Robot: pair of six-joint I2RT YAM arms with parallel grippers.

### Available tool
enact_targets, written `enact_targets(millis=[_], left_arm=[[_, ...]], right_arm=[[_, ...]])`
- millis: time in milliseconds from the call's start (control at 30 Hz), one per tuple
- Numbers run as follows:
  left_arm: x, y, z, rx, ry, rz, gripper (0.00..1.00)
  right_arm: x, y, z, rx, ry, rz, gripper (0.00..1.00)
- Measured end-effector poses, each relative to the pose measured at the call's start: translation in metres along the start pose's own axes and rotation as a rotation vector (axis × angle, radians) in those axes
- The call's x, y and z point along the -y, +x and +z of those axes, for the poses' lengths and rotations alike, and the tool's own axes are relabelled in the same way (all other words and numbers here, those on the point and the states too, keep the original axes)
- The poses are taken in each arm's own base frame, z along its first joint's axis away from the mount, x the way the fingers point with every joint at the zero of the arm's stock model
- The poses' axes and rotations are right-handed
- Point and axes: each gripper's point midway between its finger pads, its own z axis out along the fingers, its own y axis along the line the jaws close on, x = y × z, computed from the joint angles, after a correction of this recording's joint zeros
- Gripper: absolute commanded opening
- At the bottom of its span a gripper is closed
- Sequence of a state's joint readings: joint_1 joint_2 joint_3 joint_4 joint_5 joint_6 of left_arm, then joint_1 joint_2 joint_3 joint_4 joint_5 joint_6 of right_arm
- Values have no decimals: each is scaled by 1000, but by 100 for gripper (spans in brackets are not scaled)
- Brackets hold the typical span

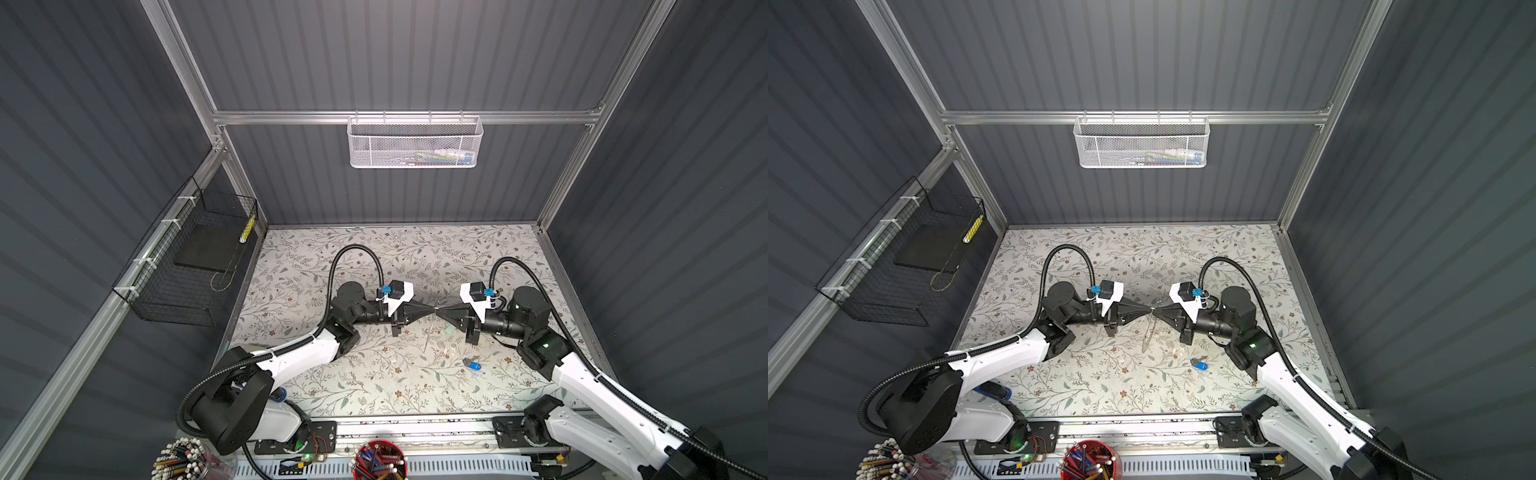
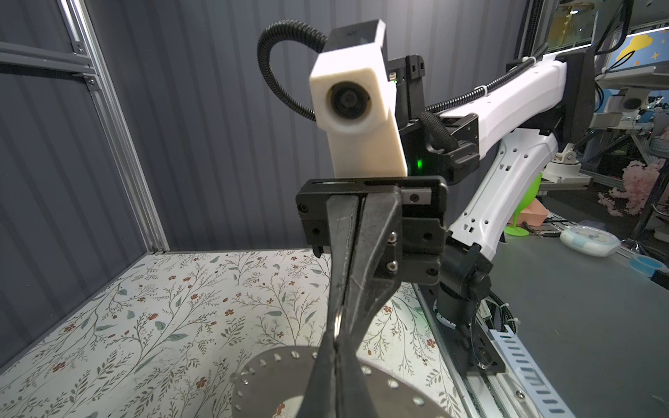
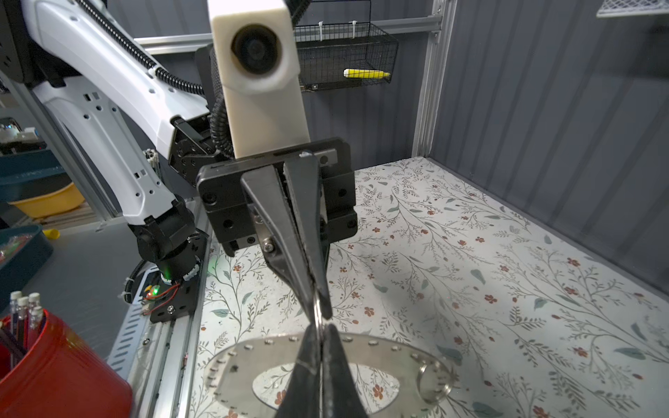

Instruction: Put the keys on the keyring

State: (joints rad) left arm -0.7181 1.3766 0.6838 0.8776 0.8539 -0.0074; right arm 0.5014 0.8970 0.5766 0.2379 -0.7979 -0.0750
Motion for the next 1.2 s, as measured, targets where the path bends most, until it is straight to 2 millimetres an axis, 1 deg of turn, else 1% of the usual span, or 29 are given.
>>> enact_targets(millis=[67,167,267,333,467,600,700,800,933,1067,1200], left_arm=[[-1,5,-1,-33,-12,4,39],[-5,6,-3,-122,-34,65,40],[-10,-6,-6,-198,-58,174,38],[-9,-9,-10,-234,-70,233,37],[-9,3,-19,-330,-81,267,34],[-9,20,-22,-409,-95,273,34],[-9,27,-24,-453,-109,271,34],[-11,22,-22,-463,-121,284,33],[-9,15,-15,-452,-112,301,33],[-6,20,-6,-458,-85,297,33],[-4,29,-2,-476,-67,279,31]], right_arm=[[-1,5,0,-31,-3,7,0],[-1,6,-2,-97,0,-1,0],[1,-1,-5,-159,8,-12,0],[2,-6,-8,-202,15,-20,0],[6,-2,-10,-292,23,16,0],[11,10,-8,-371,24,83,0],[12,20,-7,-415,24,120,0],[12,27,-8,-447,22,146,0],[13,29,-5,-460,19,158,0],[11,32,-2,-472,7,170,0],[13,38,3,-489,-1,186,0]])
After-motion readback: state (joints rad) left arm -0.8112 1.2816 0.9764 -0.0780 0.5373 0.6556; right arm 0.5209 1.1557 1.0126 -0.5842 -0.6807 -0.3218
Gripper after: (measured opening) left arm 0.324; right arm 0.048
